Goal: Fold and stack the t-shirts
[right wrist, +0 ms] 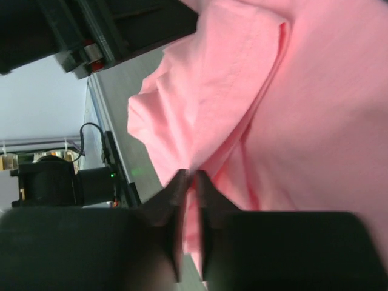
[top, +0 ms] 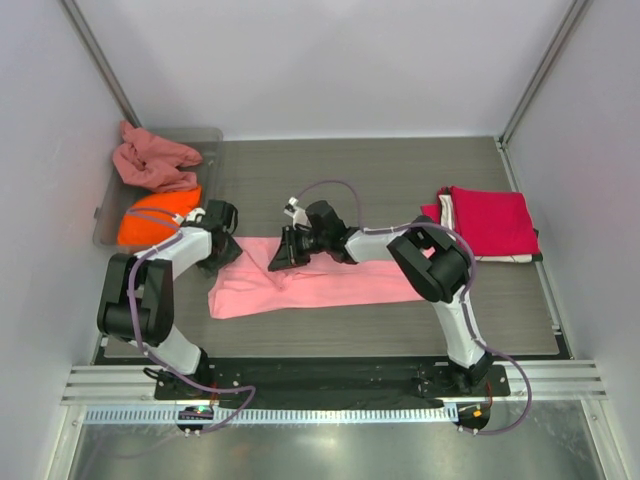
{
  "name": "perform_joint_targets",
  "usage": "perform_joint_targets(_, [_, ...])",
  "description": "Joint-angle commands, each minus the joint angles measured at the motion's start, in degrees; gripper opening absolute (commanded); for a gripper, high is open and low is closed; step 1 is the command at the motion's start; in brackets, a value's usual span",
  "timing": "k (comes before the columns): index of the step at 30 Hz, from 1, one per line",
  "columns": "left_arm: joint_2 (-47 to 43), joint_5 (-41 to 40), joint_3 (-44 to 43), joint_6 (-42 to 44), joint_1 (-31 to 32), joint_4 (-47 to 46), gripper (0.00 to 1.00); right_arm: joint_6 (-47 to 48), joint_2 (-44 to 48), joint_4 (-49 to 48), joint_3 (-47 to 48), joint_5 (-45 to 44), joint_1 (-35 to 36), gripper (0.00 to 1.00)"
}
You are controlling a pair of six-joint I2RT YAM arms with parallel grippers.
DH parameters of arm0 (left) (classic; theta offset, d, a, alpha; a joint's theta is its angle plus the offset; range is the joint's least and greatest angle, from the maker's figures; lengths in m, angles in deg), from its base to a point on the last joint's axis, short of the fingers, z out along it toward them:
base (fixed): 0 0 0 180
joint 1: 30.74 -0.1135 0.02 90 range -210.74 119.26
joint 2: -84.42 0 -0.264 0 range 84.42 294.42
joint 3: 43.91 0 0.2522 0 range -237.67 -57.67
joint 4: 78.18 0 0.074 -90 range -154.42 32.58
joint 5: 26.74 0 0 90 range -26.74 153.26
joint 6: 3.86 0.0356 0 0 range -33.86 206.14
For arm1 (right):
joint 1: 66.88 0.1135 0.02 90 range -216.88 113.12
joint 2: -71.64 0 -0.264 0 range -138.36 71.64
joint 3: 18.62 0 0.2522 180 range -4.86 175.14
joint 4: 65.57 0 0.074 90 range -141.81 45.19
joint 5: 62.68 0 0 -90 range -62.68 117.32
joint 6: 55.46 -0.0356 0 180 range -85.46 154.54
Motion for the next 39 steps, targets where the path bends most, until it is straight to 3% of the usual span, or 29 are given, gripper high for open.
perform_joint_targets(1, [-0.84,-2.12,-1.71,-0.28,-0.14,0.98,0.66,1.96,6.49,-0.04,-1.00,1.82,0.41,0.10])
perform_joint_targets(3, [-1.37,-2.29,-1.53,-0.19,-0.14,0.98,0.66,3.97,7.89,2.59,-1.45,1.29,0.85,0.01])
perform_joint_targets(9, [-7.08,-3.43,0.40,0.25,-0.14,-0.78,0.66,8.29,11.33,7.96,-3.73,-0.20,2.61,0.01])
perform_joint_targets(10, [-7.87,-4.05,1.01,0.25,-0.14,-1.04,0.66,9.16,12.11,8.76,-3.73,-2.55,2.61,0.26])
perform_joint_targets(11, [-9.53,-4.14,1.28,0.07,-0.14,-1.22,0.66,9.95,12.38,9.55,-3.64,-4.06,2.61,0.33])
perform_joint_targets(14, [-11.91,-4.14,2.86,0.51,-0.14,-2.53,0.67,10.58,11.60,10.96,-2.25,-4.86,2.61,0.34])
perform_joint_targets(15, [-13.49,-3.97,3.30,0.69,-0.14,-2.88,0.67,10.58,11.33,11.22,-1.89,-4.69,2.61,0.25])
perform_joint_targets(17, [-15.08,-4.23,4.61,0.95,-0.14,-3.94,0.67,10.66,10.98,11.22,-1.45,-4.07,2.88,0.23])
perform_joint_targets(19, [-17.10,-4.40,5.41,1.04,-0.14,-4.64,0.68,11.36,11.15,12.62,-1.36,-6.08,3.05,0.47])
perform_joint_targets(21, [-18.24,-4.40,6.11,1.13,-0.22,-5.26,0.68,11.81,11.16,13.50,-1.10,-8.64,3.14,0.56])
perform_joint_targets(39, [-21.14,-5.11,7.78,-0.01,-0.22,-6.14,0.68,8.12,-0.97,15.96,13.05,-13.91,3.14,0.50])
